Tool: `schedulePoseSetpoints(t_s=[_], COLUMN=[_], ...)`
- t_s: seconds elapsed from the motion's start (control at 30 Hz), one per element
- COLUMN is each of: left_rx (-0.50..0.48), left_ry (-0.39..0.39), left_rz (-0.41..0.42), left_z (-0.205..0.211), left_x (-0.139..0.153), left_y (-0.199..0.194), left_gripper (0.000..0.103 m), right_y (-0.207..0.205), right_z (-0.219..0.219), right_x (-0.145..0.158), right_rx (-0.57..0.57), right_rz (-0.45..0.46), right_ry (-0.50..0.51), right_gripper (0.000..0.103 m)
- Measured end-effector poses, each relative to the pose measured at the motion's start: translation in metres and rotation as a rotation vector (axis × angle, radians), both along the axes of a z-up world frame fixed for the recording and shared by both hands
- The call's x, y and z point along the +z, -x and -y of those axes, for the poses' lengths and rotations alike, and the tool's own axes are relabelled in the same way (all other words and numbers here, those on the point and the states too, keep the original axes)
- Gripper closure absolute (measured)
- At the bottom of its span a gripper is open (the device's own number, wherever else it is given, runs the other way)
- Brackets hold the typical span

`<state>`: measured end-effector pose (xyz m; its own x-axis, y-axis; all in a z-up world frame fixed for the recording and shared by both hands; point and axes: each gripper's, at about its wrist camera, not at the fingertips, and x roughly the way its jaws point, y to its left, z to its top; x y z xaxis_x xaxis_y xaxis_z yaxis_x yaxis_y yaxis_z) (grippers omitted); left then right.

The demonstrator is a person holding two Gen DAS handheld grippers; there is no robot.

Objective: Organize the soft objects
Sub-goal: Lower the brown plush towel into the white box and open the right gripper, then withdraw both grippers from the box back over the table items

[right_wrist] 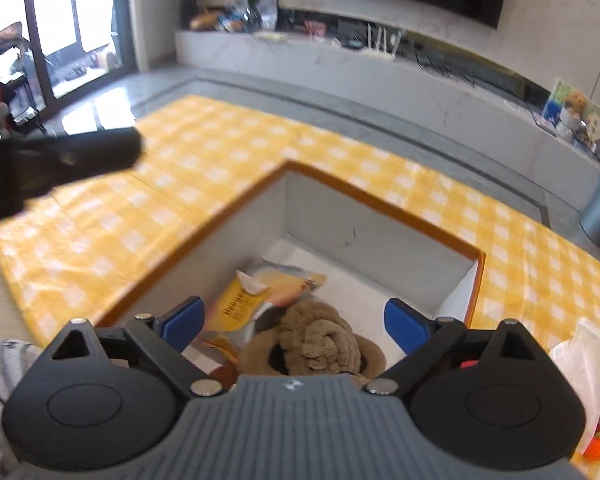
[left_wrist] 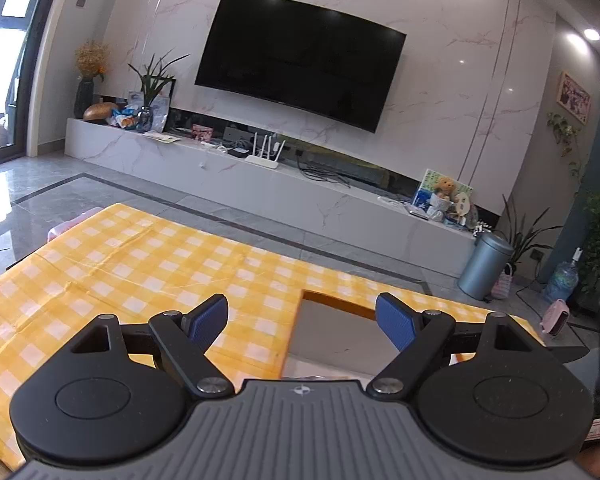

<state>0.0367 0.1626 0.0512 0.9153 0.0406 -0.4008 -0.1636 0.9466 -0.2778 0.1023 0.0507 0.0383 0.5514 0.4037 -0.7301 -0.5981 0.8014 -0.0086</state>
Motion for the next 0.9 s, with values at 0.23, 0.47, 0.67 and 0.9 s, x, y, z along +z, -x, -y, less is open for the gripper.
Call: schedulePoseSetpoints(t_s=[0.23,0.47,0.67,0.9], left_rx=[-0.023,-0.085,-0.164,-0.316], left_ry=[0.001,-0.012,-0.080,-0.152], left_rz=[0.043,0.071,0.062,-0.018], left_z=[0.019,0.048,0.087,0.153], left_x=[0.019,0.035,0.038,0.025], left_y=[0.017,0.027,0.027,0.003], left_gripper=[0.005,0.005,0.005,0.005], right_y=[0.034,0.055,0.059,0.055], right_z=[0.032,0.099,0.168,0.264], right_x=[0.043,0.071,0.079,0.061], right_rx=[0.019,-0.081,-0.195,-0.448], right_rz=[0.117,0.223,0.274,0.291], right_ry=[-0.036,-0.086,-0.130,-0.229], right_gripper=[0.007,0.007,0.006,0.004])
